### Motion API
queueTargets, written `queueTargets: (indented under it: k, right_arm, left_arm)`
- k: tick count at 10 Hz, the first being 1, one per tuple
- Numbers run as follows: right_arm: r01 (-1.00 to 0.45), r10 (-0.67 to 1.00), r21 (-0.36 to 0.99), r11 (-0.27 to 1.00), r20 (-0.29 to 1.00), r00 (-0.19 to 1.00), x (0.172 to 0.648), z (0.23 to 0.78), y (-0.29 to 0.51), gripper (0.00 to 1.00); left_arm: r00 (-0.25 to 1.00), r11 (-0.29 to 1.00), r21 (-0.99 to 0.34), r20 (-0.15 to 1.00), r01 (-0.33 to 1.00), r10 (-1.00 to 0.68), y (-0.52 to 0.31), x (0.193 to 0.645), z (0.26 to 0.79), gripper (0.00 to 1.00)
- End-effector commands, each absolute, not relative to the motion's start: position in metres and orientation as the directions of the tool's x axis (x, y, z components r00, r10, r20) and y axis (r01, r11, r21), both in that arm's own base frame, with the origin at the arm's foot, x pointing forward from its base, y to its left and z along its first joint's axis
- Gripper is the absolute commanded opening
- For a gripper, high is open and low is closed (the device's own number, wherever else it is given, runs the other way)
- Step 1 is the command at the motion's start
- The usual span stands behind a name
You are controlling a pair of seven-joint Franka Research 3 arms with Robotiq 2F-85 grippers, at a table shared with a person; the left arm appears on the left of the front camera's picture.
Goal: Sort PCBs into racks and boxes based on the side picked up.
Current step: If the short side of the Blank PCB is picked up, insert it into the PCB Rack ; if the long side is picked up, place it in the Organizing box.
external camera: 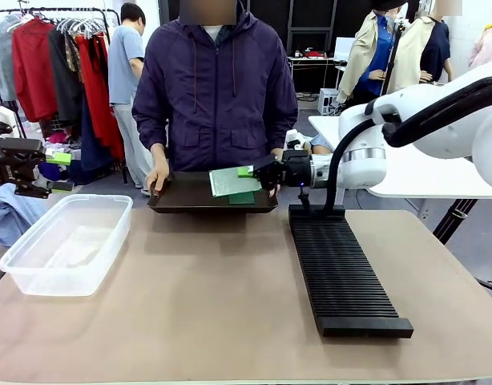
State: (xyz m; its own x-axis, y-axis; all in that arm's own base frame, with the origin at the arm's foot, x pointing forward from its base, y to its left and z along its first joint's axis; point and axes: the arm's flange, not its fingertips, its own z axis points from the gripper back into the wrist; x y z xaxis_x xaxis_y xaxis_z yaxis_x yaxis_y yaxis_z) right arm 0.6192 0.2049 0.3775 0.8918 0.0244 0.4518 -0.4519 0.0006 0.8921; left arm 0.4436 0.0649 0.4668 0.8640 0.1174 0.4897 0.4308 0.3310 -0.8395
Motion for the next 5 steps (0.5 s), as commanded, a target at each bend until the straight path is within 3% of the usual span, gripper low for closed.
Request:
queueTargets:
  k: [1,5]
  right_arm:
    - [-0.5,0.015,0.864,-0.065,0.501,0.865,0.618,0.391,0.179,0.0]
    - [-0.628,-0.004,0.771,-0.105,0.631,0.776,0.62,0.398,0.116,0.0]
  left_arm:
    - [0.867,0.33,-0.843,0.484,0.425,0.12,0.066,0.442,0.468,1.0]
    - [0.867,0.33,-0.843,0.484,0.425,0.12,0.066,0.442,0.468,1.0]
